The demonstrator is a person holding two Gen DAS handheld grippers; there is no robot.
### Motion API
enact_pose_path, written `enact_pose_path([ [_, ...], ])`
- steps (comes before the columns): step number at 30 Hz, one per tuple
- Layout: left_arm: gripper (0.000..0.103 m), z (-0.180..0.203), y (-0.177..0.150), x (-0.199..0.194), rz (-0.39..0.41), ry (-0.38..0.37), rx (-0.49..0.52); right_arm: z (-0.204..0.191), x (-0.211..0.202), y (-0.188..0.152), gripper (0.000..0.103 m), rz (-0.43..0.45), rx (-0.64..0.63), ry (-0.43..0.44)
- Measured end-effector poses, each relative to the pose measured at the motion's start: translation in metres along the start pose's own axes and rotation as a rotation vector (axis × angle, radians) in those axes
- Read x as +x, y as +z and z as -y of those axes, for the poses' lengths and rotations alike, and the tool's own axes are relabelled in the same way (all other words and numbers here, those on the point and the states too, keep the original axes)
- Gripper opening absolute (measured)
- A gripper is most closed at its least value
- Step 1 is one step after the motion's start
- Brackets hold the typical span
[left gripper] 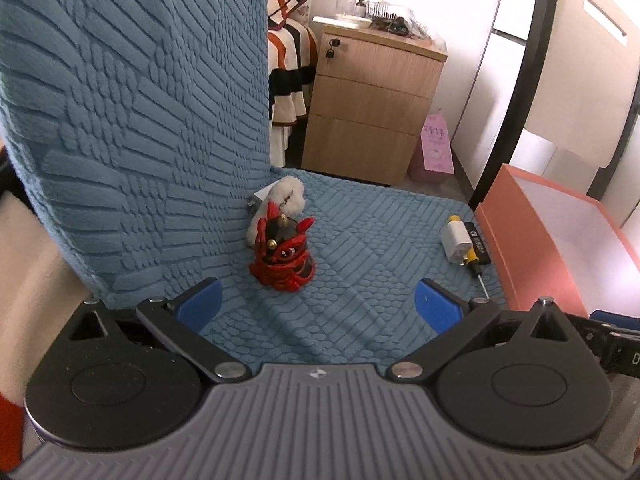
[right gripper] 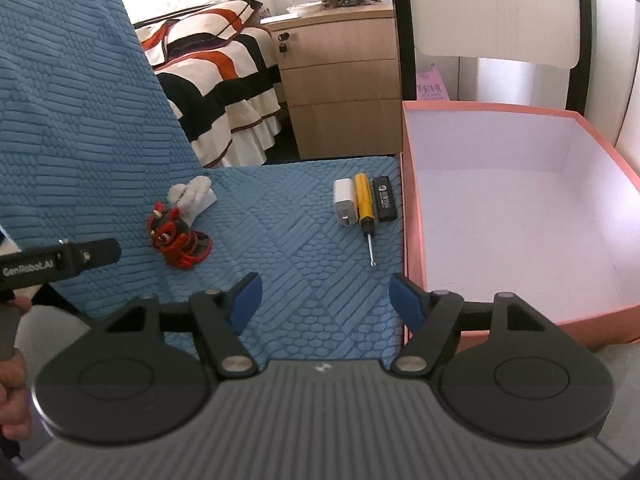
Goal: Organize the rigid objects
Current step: 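Move the right tool toward the white charger while the left tool approaches the red figurine, then close the right gripper on the white charger while the left gripper grasps the red figurine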
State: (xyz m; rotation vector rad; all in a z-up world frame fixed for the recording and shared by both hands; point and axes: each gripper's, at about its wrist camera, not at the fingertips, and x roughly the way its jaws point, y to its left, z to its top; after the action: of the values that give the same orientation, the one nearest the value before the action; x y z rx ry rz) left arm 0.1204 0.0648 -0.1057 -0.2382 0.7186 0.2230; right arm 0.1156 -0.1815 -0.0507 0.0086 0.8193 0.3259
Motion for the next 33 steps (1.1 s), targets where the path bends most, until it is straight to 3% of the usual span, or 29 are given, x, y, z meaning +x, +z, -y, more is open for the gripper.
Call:
enact_pose_path([
  [4,0.103,-0.002,0.001,0.013,-0.009,-0.008,-0.009,0.004,0.005,0.005,0.072,0.012,0.045,0.075],
  [12,0.103,-0.001,0.002,0.045,-0.013,-0.02,0.002,-0.004,0.033,0.016,0.072,0.001,0.025,0.036],
  [20,0.102,-0.004,0.007,0.086,-0.038,-0.04,-0.011,-0.012,0.072,0.025,0.059,-0.032,0.008,-0.007],
  [22,0.102,-0.006,0.01,0.096,-0.044,-0.037,-0.016,-0.01,0.082,0.029,0.043,-0.034,0.02,-0.014],
  [23,0.102,-0.007,0.013,0.102,-0.044,-0.031,-0.015,-0.009,0.087,0.03,0.041,-0.034,0.029,-0.017],
  [33,0.1,-0.017,0.025,0.141,-0.057,0.015,-0.019,-0.001,0.14,0.048,0.041,-0.027,0.014,-0.065],
])
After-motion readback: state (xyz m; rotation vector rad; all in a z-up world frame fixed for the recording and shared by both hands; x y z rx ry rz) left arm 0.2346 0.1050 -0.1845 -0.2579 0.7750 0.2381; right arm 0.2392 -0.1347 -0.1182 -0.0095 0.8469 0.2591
